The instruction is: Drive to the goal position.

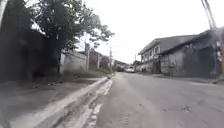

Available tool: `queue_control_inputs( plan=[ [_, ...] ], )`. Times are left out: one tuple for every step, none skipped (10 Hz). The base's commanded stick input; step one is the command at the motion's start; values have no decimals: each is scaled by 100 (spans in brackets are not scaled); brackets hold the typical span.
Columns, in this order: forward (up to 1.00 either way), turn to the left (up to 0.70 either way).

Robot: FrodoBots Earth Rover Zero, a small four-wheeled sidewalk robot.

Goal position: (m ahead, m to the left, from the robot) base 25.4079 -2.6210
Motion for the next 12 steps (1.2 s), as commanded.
queue_control_inputs(
  plan=[
    [70,-34],
    [70,-27],
    [70,0],
    [70,0],
    [70,0],
    [70,0],
    [70,0],
    [70,0],
    [70,0],
    [70,0],
    [70,0],
    [70,0]
  ],
)
